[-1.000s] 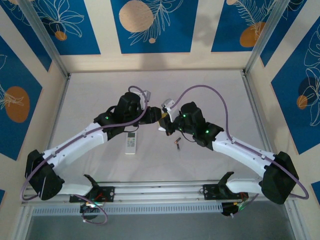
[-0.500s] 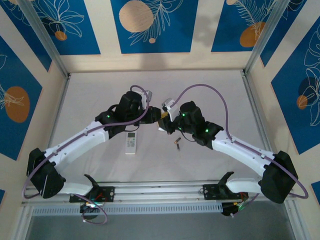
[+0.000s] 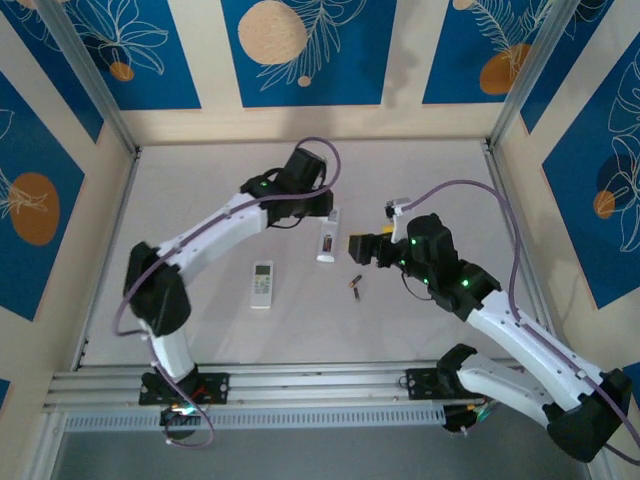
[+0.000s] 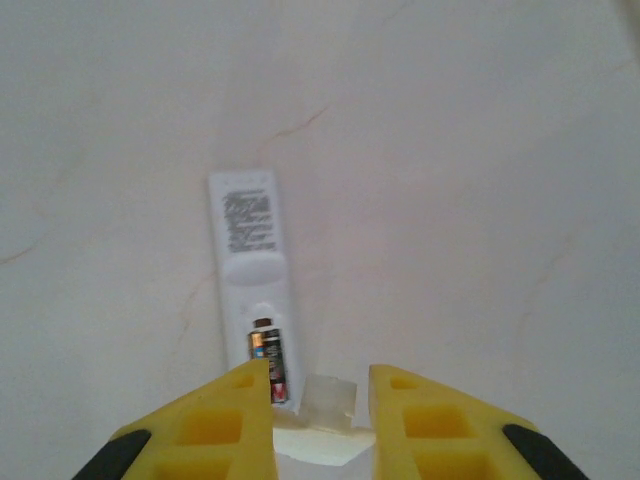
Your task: Load the batteries into the remote control
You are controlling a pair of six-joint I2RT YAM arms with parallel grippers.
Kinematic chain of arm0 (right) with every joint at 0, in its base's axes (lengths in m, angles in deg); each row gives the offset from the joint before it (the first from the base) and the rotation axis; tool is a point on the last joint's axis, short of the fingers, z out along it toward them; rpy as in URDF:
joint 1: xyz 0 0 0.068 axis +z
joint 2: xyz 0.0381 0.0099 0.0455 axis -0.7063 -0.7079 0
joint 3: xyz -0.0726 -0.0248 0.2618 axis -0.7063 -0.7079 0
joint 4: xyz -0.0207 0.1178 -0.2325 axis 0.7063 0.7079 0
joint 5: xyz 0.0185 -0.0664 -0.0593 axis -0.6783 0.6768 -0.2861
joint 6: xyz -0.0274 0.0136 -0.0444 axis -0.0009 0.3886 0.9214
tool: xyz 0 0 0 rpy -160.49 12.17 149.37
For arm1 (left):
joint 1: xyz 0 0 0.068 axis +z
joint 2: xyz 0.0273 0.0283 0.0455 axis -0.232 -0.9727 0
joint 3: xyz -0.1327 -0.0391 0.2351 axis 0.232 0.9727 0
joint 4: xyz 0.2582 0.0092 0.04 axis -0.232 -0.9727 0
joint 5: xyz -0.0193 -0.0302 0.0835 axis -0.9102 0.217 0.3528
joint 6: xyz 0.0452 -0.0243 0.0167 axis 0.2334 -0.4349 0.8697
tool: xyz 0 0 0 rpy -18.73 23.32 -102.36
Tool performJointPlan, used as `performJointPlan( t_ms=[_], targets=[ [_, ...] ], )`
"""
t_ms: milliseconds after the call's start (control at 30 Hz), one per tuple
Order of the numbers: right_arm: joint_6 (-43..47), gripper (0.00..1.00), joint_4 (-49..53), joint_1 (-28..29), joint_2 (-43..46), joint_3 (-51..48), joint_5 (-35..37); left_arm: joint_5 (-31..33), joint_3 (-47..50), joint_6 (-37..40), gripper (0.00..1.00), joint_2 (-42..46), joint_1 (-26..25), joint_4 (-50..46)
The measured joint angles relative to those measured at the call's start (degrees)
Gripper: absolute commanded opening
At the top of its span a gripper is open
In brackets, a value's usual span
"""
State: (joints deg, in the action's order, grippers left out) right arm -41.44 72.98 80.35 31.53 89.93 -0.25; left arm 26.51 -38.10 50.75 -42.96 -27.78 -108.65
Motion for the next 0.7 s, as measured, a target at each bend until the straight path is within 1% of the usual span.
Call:
performJointPlan(
  t_ms=[67,233,400,700],
  targets=[
    [-2.5,0.98,4.7,-1.6,-1.6,0.1,0.3,0.2,-2.8,0.8,0.05,-4.3,0.0,-2.1],
    [-5.5,0.98,11.7,-2.3,-3.6,0.1,0.1,0.2,-7.8,1.8,0.05,-12.2,0.0,-7.0],
    [-5.8,0.98,13.0,-3.9,-3.5,0.1,-0.7,-0.3,-11.1,2.0,0.06,-16.2,0.0,-10.4],
    [-5.8,0.98,13.0,-6.8,-3.3,0.0,-2.0,-2.4,-13.5,0.3,0.09,-20.3,0.1,-12.0]
  ],
)
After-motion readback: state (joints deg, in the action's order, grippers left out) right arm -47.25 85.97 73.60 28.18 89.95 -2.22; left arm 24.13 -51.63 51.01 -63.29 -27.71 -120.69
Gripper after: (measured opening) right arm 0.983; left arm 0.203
